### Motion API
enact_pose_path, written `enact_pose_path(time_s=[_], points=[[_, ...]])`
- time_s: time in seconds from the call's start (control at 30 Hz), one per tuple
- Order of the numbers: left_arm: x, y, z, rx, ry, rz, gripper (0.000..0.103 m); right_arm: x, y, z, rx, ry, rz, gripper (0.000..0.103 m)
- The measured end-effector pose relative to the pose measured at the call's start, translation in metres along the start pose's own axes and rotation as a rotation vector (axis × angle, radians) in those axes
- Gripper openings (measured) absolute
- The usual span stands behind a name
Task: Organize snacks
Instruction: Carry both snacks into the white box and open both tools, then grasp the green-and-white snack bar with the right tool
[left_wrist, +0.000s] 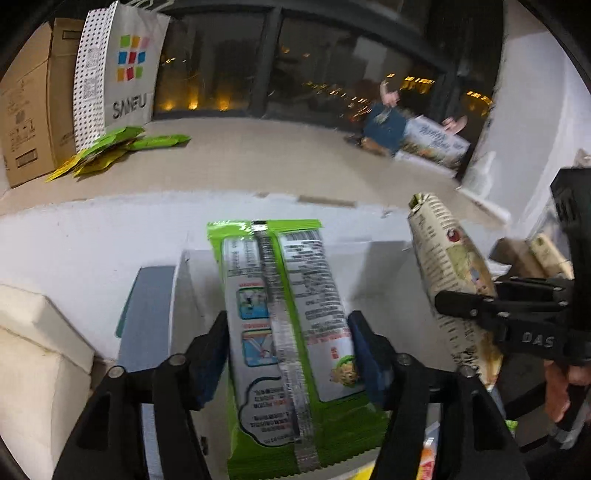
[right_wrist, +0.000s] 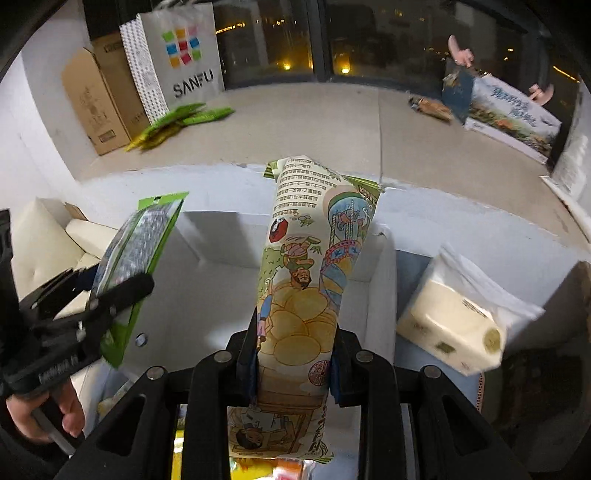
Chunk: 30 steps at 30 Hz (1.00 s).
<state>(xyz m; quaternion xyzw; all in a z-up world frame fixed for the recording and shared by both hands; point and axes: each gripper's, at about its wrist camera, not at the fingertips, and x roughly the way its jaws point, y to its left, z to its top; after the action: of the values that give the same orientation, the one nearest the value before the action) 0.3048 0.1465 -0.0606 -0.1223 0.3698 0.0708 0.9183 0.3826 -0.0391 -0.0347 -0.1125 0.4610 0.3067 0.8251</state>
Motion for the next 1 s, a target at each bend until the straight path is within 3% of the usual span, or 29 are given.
enact_pose_path(time_s=[0.07,0.1,0.17,0.2,0.27,0.43,0.63,0.83,1.0], points=[[0.008,0.002,-0.001,-0.003,0.040,0.044,0.101,0.014,0.001,0.006,0.001,0.037,0.004,0.032],[0.007,0.005,-0.004,0.003,0.038,0.064,0.103,0.020,0.001,0.008,-0.003,0.054,0.003,0.037],[0.002,0.008,-0.007,0.010,0.020,0.061,0.103,0.026,0.001,0.009,-0.020,0.063,-0.058,0.071],[-0.002,0.011,-0.010,0.006,0.014,0.056,0.103,0.024,0.001,0.009,-0.017,0.034,-0.087,0.102],[-0.010,0.014,-0.013,0.002,0.001,0.050,0.103,0.014,0.000,0.006,-0.015,-0.027,-0.075,0.103],[-0.049,0.022,-0.018,-0.015,-0.090,0.011,0.103,-0.015,-0.003,-0.001,0.027,-0.079,0.007,0.103],[-0.115,0.015,-0.035,0.025,-0.217,-0.057,0.103,-0.058,0.001,-0.024,-0.041,-0.224,0.021,0.103],[-0.181,0.002,-0.071,0.054,-0.271,-0.086,0.103,-0.105,0.007,-0.070,-0.047,-0.280,0.075,0.103],[-0.226,-0.007,-0.120,0.056,-0.299,-0.124,0.103,-0.154,0.010,-0.136,-0.046,-0.371,0.060,0.103]])
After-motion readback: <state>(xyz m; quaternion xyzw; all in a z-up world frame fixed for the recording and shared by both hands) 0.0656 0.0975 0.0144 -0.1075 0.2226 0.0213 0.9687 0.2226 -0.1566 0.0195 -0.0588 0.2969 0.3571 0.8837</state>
